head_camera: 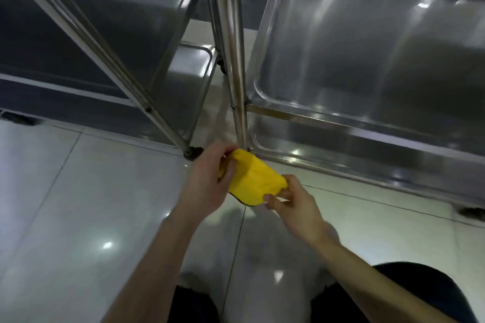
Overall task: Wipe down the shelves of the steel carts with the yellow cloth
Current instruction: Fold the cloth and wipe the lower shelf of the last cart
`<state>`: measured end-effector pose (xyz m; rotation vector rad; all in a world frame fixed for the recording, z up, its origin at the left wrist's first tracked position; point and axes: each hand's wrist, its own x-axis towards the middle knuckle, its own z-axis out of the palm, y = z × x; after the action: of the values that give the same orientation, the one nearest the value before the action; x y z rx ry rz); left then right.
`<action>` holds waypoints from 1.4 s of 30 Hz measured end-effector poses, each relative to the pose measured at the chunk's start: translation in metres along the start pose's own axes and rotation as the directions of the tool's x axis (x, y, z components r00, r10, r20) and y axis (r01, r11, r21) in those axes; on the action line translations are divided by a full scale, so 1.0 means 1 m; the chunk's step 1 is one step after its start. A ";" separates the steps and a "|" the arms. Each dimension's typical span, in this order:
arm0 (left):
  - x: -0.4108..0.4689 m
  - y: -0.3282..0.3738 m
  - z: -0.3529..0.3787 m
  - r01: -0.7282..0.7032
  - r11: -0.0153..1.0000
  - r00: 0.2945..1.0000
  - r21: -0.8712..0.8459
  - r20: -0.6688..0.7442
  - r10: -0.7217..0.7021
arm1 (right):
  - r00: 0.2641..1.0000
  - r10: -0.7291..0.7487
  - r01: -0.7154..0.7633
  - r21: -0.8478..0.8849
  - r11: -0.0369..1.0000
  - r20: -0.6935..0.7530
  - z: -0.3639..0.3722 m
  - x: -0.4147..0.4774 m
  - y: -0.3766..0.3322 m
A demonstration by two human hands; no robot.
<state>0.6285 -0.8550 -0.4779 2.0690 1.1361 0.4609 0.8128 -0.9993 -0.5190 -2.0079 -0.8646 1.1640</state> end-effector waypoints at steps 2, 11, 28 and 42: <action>-0.014 0.035 -0.035 0.022 1.000 1.000 0.000 0.017 -0.022 | 0.999 0.022 -0.025 -0.133 0.991 -0.025 -0.021 -0.029 -0.037; -0.047 0.252 -0.259 -0.039 0.974 0.976 -0.222 -0.218 -0.011 | 0.956 -0.290 0.293 -0.228 0.929 0.045 -0.158 -0.171 -0.287; 0.004 0.245 -0.488 0.074 0.984 0.995 -0.164 -0.052 -0.084 | 0.987 -0.147 0.156 0.212 0.965 -0.059 -0.096 -0.174 -0.502; 0.148 0.232 -0.533 0.048 0.999 0.995 0.026 0.081 -0.050 | 0.922 -0.199 0.189 -0.061 0.980 -0.332 -0.087 -0.082 -0.586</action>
<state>0.5215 -0.5889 0.0487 2.0559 1.1468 0.3380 0.7324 -0.7494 0.0183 -2.0119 -0.8812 0.6748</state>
